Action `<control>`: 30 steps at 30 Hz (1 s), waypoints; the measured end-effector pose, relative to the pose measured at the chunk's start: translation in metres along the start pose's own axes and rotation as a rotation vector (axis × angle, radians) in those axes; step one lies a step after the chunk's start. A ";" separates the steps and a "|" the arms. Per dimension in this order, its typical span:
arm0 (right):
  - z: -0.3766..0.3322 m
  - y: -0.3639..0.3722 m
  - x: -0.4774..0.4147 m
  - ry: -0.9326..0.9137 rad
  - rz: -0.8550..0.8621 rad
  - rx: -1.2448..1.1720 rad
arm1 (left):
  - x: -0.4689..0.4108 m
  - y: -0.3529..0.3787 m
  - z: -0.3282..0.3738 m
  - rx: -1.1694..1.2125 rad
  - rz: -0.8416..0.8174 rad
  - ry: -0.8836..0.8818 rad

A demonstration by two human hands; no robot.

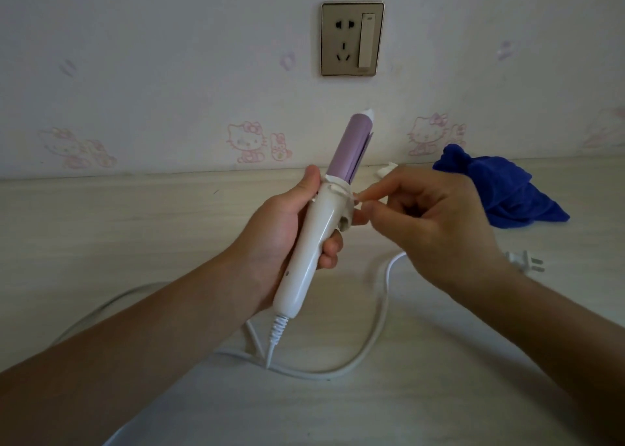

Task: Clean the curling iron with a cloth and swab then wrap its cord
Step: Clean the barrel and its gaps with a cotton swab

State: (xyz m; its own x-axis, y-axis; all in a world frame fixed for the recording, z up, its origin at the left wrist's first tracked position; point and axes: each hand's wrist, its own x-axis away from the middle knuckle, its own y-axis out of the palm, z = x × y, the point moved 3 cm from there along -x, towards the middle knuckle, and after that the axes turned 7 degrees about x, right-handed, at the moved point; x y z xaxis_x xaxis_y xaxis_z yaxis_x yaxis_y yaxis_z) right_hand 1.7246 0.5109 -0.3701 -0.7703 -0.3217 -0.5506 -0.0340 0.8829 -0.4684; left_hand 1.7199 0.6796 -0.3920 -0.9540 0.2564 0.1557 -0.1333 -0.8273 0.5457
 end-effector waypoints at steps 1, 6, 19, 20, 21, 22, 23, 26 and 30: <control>-0.004 0.004 0.003 -0.037 -0.054 0.012 | 0.000 0.001 0.000 0.007 0.000 -0.004; -0.001 0.006 0.002 -0.012 -0.008 0.015 | 0.000 0.000 0.002 -0.002 -0.011 0.022; -0.001 0.009 0.006 -0.031 -0.035 0.011 | 0.001 -0.002 0.001 0.022 0.008 0.012; -0.001 0.010 0.006 -0.032 -0.033 0.019 | 0.001 -0.002 0.000 0.018 0.013 0.012; 0.001 0.009 0.004 -0.016 -0.009 0.022 | 0.001 -0.002 0.000 0.011 0.017 0.017; 0.004 0.006 0.003 0.004 0.019 0.017 | 0.001 -0.002 0.001 0.006 0.019 0.022; 0.005 0.004 0.001 0.016 0.029 0.012 | 0.001 -0.002 0.001 0.008 0.018 0.023; -0.002 0.010 0.006 -0.031 -0.053 0.022 | 0.002 -0.001 0.000 0.033 0.003 0.007; 0.000 0.004 0.002 0.001 0.037 0.012 | 0.001 -0.001 0.001 0.007 -0.020 0.018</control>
State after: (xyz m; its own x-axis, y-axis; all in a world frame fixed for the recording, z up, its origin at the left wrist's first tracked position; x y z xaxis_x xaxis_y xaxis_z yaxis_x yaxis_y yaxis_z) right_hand 1.7226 0.5135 -0.3731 -0.7715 -0.2889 -0.5668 0.0020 0.8898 -0.4563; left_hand 1.7196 0.6808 -0.3918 -0.9558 0.2640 0.1293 -0.1509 -0.8182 0.5548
